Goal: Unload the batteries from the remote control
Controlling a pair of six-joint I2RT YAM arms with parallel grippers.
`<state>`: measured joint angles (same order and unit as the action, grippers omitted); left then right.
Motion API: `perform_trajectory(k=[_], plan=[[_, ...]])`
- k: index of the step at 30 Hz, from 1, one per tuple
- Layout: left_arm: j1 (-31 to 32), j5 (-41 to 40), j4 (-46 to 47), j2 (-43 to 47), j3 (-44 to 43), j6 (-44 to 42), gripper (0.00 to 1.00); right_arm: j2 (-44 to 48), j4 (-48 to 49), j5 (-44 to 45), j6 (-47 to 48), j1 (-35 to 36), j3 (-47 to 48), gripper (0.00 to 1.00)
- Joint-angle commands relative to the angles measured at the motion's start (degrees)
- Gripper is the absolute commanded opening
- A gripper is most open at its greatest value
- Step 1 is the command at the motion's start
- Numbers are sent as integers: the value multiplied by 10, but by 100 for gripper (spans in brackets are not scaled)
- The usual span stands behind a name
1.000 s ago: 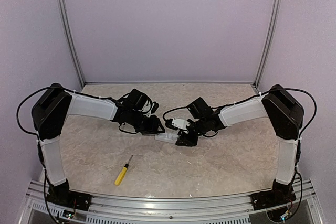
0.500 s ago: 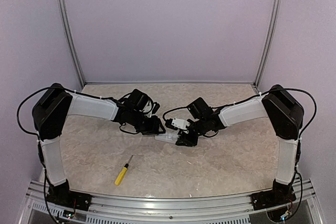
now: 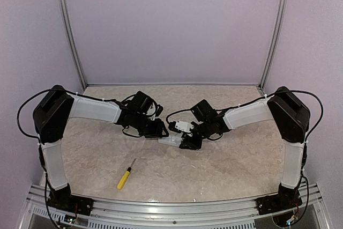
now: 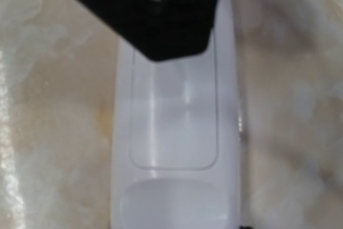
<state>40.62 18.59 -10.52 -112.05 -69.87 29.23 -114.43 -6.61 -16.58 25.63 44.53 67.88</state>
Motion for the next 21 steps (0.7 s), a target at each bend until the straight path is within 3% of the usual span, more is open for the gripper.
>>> perform_trajectory(k=[1, 21], plan=[[9, -22, -45, -21, -10, -6, 41, -10, 4, 6, 0, 13, 13, 18], [6, 14, -41, -42, -26, 12, 40, -10, 12, 12, 8, 15, 7, 18]])
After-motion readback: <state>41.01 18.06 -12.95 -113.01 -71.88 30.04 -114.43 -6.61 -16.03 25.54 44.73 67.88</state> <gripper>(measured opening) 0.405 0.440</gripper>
